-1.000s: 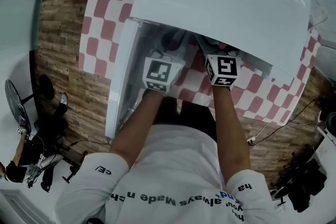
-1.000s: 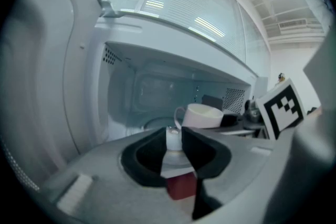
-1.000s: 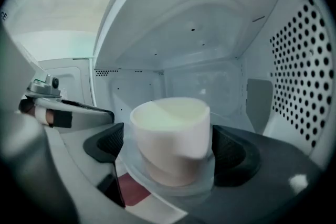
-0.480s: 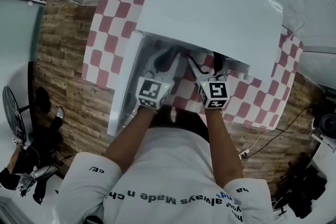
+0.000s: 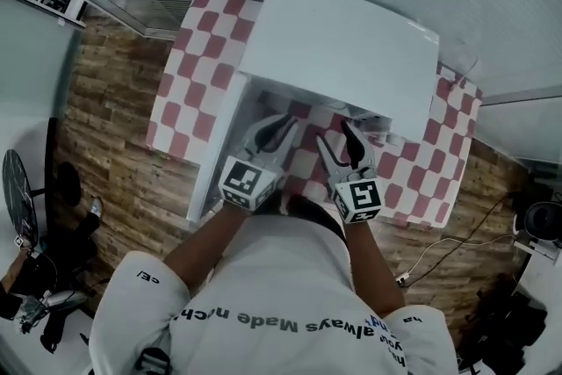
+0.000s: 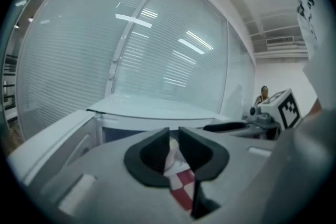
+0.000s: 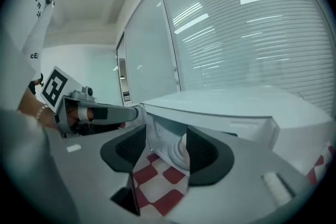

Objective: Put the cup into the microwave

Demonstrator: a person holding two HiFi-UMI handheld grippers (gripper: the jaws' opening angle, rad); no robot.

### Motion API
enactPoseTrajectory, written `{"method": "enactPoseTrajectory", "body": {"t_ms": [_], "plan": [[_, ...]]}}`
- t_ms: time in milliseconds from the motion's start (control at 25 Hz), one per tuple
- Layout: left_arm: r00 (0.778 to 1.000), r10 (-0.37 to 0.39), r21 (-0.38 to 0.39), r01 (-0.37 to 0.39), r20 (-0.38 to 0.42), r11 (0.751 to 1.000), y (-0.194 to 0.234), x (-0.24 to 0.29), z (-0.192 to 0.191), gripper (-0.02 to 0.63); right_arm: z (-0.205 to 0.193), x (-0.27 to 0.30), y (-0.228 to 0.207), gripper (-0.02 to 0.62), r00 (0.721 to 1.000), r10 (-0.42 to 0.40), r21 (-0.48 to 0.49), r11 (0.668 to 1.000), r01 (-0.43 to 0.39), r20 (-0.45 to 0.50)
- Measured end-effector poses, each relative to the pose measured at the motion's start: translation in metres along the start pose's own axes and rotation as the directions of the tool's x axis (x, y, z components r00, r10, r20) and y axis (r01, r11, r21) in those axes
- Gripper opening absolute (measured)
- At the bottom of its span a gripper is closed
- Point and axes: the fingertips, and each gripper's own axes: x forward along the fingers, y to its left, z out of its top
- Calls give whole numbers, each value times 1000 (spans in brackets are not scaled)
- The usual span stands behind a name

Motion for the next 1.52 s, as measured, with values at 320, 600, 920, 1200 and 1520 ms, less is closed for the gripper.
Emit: {"method": "enactPoseTrajectory", "body": {"t_ms": [320, 600, 920, 1200, 1520], "plan": [[996, -80, 46, 78, 43, 996, -49, -34, 50, 57, 73, -53, 30, 163, 996, 53, -45, 998, -50, 65], [985, -112, 45, 107, 131, 993, -77, -58, 105, 55, 123, -93, 41, 130, 995, 37, -64, 997, -31, 93], [976, -145, 51, 138, 162, 989, -97, -73, 136, 55, 157, -123, 55, 121, 992, 8, -79, 997, 2, 125], [974, -165, 60, 157, 156, 986, -103, -80, 141, 55, 169, -135, 61, 103, 989, -20, -120, 992, 38, 145], [972, -169, 74, 158, 166, 985, -101, -78, 144, 55, 166, -133, 61, 103, 990, -23, -132, 990, 41, 136]]}}
